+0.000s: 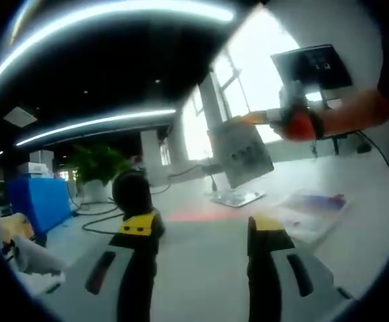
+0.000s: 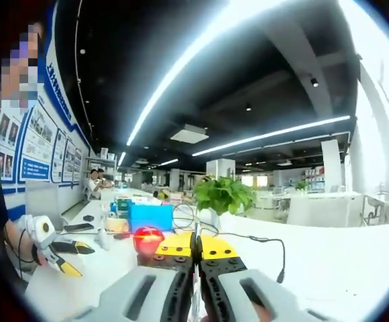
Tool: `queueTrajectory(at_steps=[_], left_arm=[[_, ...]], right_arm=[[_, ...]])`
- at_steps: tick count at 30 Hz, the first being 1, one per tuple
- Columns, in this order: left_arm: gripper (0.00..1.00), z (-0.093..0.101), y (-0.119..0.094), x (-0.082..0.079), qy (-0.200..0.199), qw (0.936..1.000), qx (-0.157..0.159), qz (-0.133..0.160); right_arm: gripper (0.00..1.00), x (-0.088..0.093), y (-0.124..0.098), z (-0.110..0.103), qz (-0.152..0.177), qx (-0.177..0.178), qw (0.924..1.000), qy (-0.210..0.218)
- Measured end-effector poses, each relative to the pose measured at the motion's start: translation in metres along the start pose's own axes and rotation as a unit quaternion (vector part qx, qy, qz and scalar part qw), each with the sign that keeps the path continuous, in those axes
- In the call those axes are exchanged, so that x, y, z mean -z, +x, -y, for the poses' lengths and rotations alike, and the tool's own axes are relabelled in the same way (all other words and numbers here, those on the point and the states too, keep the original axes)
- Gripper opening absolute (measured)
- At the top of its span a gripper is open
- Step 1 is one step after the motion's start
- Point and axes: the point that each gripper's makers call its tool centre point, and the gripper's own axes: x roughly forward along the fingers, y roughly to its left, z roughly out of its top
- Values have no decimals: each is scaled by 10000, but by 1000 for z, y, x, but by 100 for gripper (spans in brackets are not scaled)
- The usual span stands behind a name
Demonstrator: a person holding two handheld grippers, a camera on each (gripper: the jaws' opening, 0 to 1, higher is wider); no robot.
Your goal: Clip sheet goods on table flip sheet goods clip sheet goods scan sheet goods put sheet goods back to table
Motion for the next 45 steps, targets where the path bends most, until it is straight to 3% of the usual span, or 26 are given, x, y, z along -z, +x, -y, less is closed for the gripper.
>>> queueTrajectory(at_steps=[7,17,31,37,45], left_arm=[[46,-1,1,-1,-27,10000,-12,31],[46,1,3,0,-45,10000,25,3],[46,-2,5,2,-60,10000,-44,-41],[46,-4,5,1,-78,9999,-68,-12],[46,-4,5,3,-74,9999,-58,-45]], right_arm=[[0,1,-13,7,-65,-74,9999,-90],[0,-5,-14,-1,9,-276,9996,-43],[0,16,-9,-15,-62,-726,9970,276],[0,38,-7,-14,-225,-680,9970,281],[0,49,-6,11,-290,-423,9980,369]])
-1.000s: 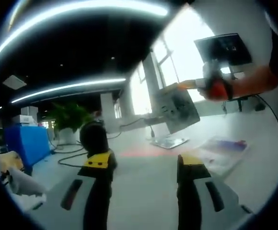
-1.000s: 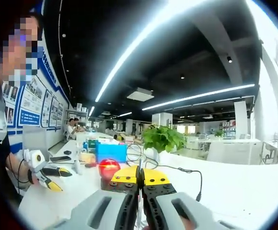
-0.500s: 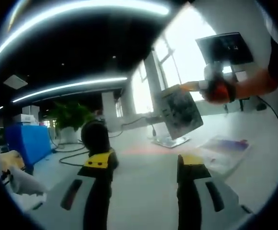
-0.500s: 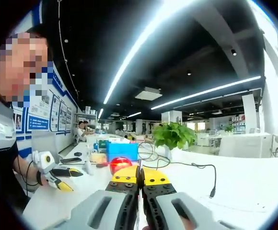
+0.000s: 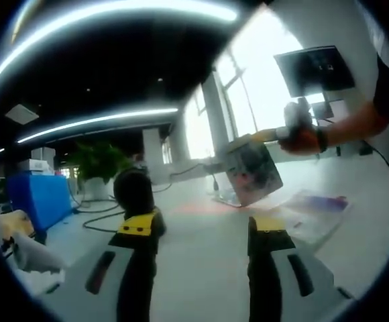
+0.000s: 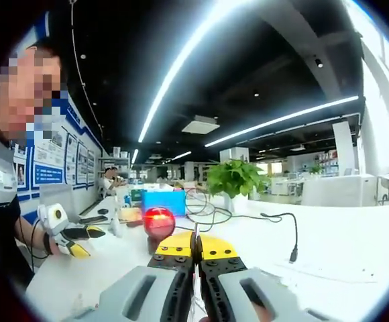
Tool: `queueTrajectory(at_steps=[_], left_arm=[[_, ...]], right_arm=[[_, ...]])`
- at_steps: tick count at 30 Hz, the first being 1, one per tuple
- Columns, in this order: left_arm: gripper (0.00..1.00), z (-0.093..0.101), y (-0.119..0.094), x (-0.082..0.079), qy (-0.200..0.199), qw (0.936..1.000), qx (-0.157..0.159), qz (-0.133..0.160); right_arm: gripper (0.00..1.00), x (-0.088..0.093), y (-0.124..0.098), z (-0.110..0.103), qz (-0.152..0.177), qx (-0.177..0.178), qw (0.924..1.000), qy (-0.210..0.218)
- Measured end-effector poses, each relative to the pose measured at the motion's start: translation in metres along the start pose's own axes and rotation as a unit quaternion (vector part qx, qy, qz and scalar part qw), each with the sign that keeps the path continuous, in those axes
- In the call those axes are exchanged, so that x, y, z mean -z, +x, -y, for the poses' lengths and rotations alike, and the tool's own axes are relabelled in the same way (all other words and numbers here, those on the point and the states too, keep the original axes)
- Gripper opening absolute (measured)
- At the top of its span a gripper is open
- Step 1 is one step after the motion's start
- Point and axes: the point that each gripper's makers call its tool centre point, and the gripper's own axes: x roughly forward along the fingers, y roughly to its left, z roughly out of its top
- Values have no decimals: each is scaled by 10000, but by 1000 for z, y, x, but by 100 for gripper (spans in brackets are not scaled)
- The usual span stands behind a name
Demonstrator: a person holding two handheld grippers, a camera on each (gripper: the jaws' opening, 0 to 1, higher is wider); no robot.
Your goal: Clip sheet goods on table flip sheet goods clip sheet goods scan sheet goods put sheet goods back to table
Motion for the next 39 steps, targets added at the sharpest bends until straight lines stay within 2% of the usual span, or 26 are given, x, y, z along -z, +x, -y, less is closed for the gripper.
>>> queueTrajectory(at_steps=[10,18,27,33,39], left_arm=[[46,1,0,1,11,10000,1,-24],[45,-1,1,2,-36,10000,-18,-42],[45,-3,1,2,-95,9999,-44,-46],[45,-1,1,3,-76,10000,-7,-59],[45,-2,1,3,-79,10000,-14,-56]], right_arm=[[0,7,3,34,-168,449,9984,-288],[0,20,10,66,-377,798,9954,-384],[0,32,22,82,-632,882,9936,-310],[0,41,28,94,-754,987,9913,-436],[0,58,32,111,-911,1109,9892,-298]])
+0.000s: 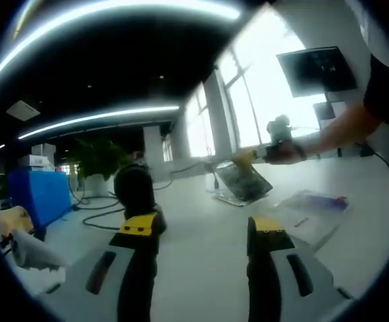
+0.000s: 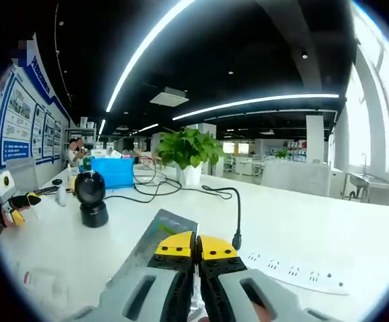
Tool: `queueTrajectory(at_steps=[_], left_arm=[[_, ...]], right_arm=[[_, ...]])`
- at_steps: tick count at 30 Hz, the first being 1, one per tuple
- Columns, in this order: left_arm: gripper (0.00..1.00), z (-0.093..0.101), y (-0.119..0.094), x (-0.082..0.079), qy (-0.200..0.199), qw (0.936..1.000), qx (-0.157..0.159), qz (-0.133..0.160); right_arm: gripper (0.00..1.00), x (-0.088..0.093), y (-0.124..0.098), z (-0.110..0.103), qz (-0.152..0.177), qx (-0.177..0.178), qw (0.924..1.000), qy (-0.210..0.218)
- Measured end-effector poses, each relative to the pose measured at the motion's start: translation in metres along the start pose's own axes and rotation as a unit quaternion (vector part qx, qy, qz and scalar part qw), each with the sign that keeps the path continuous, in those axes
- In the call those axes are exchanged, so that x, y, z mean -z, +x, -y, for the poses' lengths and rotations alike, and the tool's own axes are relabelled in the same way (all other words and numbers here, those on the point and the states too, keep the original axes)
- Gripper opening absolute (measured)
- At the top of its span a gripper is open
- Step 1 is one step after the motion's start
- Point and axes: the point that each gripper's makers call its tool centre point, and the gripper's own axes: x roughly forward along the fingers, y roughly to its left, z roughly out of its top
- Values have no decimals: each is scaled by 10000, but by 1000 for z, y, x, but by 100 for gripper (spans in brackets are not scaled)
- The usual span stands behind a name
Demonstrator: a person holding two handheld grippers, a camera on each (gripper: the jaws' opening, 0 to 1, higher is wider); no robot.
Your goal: Clip sheet goods on table flip sheet goods clip sheet goods scan sheet goods put sheet goods back to table
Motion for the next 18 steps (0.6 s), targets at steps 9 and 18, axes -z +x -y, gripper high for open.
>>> queueTrajectory(at_steps=[9,18], left_arm=[[45,-1,-1,0,35,10000,-26,-1],[44,-3,-2,-1,55,9999,-93,27]], right_arm=[[0,15,9,9,-144,142,9997,139],[0,31,16,19,-356,285,9987,214]])
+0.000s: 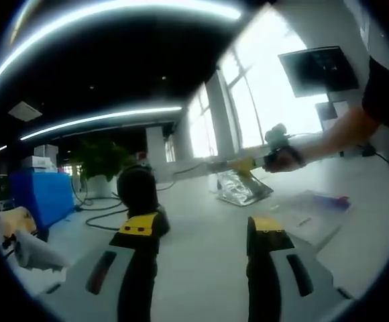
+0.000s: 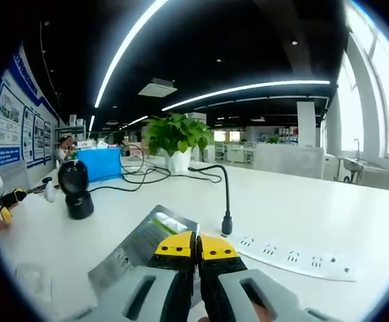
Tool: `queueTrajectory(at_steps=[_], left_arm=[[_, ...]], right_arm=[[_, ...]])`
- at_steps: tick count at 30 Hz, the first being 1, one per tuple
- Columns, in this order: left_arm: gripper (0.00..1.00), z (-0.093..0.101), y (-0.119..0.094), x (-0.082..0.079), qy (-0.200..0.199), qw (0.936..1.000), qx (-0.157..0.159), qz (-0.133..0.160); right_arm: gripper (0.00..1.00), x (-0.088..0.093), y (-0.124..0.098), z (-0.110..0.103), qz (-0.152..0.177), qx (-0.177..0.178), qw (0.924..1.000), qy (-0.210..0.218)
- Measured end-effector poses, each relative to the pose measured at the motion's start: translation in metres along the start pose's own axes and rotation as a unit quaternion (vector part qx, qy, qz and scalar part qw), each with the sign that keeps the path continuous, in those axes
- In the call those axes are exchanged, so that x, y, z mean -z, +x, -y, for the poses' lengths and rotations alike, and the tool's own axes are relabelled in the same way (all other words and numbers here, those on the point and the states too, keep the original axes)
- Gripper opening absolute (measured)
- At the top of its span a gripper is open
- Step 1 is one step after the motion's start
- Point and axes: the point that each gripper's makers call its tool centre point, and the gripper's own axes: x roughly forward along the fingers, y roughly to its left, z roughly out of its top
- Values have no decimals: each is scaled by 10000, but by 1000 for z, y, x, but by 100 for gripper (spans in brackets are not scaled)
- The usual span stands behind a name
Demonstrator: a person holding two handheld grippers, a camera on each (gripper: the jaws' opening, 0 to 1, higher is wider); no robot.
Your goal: Clip sheet goods on table flip sheet goods clip sheet goods scan sheet goods put sheet goods back to table
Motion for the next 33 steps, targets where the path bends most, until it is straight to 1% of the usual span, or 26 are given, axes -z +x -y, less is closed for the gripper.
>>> queueTrajectory(at_steps=[1,3,5,9,15,19,22,24,27,29,33], left_arm=[[44,0,0,0,24,10000,-11,-4],[44,0,0,0,32,10000,-15,5],[44,0,0,0,26,10000,-3,-9],[44,2,0,2,18,10000,39,-39],[44,2,0,2,2,10000,19,-57],[44,2,0,2,10,10000,4,-70],[44,1,0,2,-13,10000,-3,-67],[44,2,0,2,8,10000,10,-77],[44,2,0,2,30,10000,-5,-80],[44,0,-1,3,9,10000,-43,-85],[44,0,-1,2,27,10000,-45,-77]], right_arm=[[0,1,1,1,-16,8,10000,12],[0,3,3,1,-88,34,9999,-102],[0,4,2,1,-118,62,9999,-86],[0,10,6,7,-154,92,9998,-84],[0,18,13,1,-248,76,9993,-275],[0,28,18,2,-473,58,9979,-442],[0,30,21,2,-549,-65,9976,-413],[0,34,22,-1,-705,-179,9967,-349],[0,38,23,1,-805,-227,9958,-368],[0,41,24,8,-825,-151,9959,-326],[0,47,24,9,-913,-166,9949,-390]])
